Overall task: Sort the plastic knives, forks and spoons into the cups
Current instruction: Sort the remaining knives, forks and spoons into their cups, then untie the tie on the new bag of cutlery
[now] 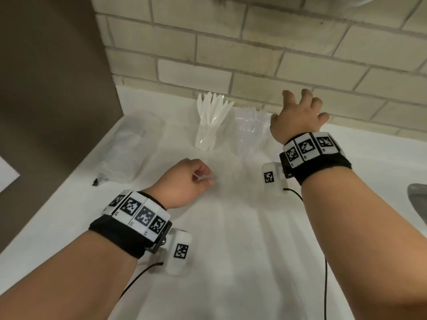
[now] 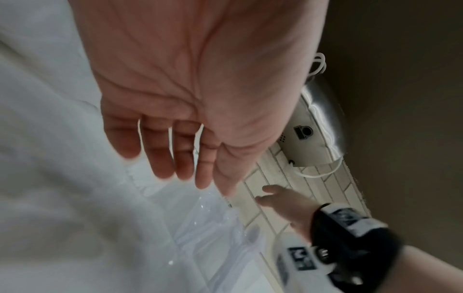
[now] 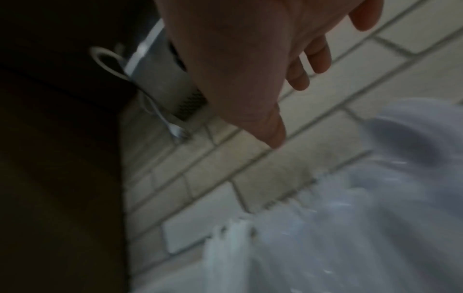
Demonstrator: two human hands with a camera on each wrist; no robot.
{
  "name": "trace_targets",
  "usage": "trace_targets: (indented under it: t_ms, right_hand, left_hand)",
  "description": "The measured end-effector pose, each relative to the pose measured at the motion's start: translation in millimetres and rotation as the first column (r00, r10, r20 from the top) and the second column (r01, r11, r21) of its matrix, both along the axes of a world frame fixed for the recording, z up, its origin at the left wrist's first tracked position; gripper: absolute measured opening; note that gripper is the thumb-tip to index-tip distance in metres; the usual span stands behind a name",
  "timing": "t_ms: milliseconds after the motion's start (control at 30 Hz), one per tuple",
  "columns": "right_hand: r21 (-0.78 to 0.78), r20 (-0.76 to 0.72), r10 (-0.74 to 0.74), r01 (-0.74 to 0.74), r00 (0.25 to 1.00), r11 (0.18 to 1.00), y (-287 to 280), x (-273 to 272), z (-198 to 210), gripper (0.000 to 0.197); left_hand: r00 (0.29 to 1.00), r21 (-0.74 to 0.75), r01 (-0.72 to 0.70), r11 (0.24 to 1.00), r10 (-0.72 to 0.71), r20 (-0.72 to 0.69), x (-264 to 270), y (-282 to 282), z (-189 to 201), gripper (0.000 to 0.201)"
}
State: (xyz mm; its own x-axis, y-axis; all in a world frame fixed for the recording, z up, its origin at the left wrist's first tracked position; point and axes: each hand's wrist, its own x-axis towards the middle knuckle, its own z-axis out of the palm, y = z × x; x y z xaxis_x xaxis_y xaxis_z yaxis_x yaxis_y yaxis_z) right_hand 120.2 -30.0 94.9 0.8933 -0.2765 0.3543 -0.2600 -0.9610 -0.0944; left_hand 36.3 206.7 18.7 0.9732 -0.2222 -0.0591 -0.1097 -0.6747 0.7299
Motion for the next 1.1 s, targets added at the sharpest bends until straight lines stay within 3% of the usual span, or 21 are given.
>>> trace_targets:
  t_ms: [67, 167, 267, 367, 500, 700, 800, 933, 1033, 1100]
  right_hand:
    - [0.006, -0.001, 0.115, -0.115, 0.993, 0.993, 27.0, -12.1, 12.4, 0.053]
    - [0.044, -0.086, 0.261, -0.258, 0.962, 0.965, 70.8, -27.3, 16.9, 0.050]
    - [0.094, -0.217, 0.376, -0.364, 0.901, 0.927, 111.8, -34.1, 5.0, 0.047]
    - [0.118, -0.340, 0.431, -0.417, 0.836, 0.901, 144.8, -35.1, -16.6, 0.044]
    - [0.192, -0.453, 0.462, -0.423, 0.762, 0.886, 174.1, -37.4, -42.7, 0.045]
    - [0.463, -0.360, 0.534, -0.350, 0.765, 0.814, 170.9, -44.1, -57.2, 0.055]
    - [0.512, -0.342, 0.553, -0.343, 0.760, 0.788, 158.2, -47.9, -53.2, 0.062]
    - [0.515, -0.360, 0.550, -0.331, 0.754, 0.791, 140.4, -58.7, -48.6, 0.052]
    - [0.412, -0.462, 0.464, -0.281, 0.755, 0.867, 120.4, -62.3, -55.0, 0.050]
    - [0.340, -0.517, 0.417, -0.267, 0.748, 0.902, 103.8, -67.3, -56.4, 0.044]
  left_hand:
    - [0.982, 0.189, -0.169, 0.967, 0.150, 0.111, 10.7, 15.1, 0.1, 0.032]
    - [0.916, 0.381, -0.401, 0.833, 0.368, 0.160, 27.9, 46.3, 1.5, 0.046]
    - [0.855, 0.547, -0.440, 0.712, 0.519, 0.013, 42.3, 79.2, -6.8, 0.062]
    - [0.830, 0.576, -0.411, 0.707, 0.551, -0.084, 43.3, 98.7, -11.2, 0.065]
    - [0.881, 0.524, -0.349, 0.777, 0.463, -0.100, 29.0, 101.9, -8.9, 0.054]
    - [0.957, 0.484, -0.129, 0.866, 0.236, -0.166, -8.1, 85.1, -1.0, 0.047]
    - [0.976, 0.553, 0.012, 0.833, 0.109, -0.186, -24.3, 65.2, 6.7, 0.047]
    - [0.979, 0.692, 0.198, 0.694, -0.169, -0.110, -48.3, 35.9, 7.1, 0.038]
    - [0.930, 0.529, 0.363, 0.767, -0.337, -0.149, -63.2, 23.8, 6.2, 0.022]
    - [0.904, 0.380, 0.428, 0.820, -0.391, -0.173, -64.4, 22.6, 9.8, 0.023]
